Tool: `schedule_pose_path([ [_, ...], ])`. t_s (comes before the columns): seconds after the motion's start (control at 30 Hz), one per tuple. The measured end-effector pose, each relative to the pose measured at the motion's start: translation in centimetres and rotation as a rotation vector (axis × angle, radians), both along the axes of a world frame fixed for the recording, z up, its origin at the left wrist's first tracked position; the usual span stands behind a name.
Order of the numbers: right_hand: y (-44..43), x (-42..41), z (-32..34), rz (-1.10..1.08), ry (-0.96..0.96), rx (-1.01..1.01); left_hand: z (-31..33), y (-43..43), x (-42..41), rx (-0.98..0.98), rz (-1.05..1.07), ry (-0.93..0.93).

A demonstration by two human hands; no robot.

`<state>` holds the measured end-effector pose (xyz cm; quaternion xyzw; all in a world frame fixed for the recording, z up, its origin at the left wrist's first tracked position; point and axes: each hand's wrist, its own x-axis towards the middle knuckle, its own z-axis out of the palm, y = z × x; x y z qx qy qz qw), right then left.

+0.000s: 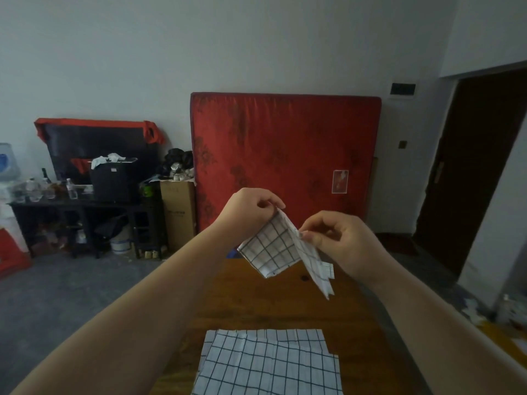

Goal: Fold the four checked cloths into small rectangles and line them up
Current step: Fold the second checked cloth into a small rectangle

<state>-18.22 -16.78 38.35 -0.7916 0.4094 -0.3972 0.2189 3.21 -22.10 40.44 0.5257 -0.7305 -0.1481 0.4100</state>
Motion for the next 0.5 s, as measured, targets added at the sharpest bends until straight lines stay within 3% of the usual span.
schedule_pose_path([
  [0.1,-0.1,0.2,-0.6,0.086,-0.028,0.059,0.3,0.2,-0.1,0.001,-0.032,0.043],
  [0.3,-2.5,0.1,-1.2,-0.194,-0.124,-0.106,1.0,1.4,-0.6,-0.017,-0.157,0.09],
  [0.5,-3.0,0.4,-0.8,-0.182,-0.17,-0.069,0.9,2.1,-1.1,-0.002,-0.247,0.138],
])
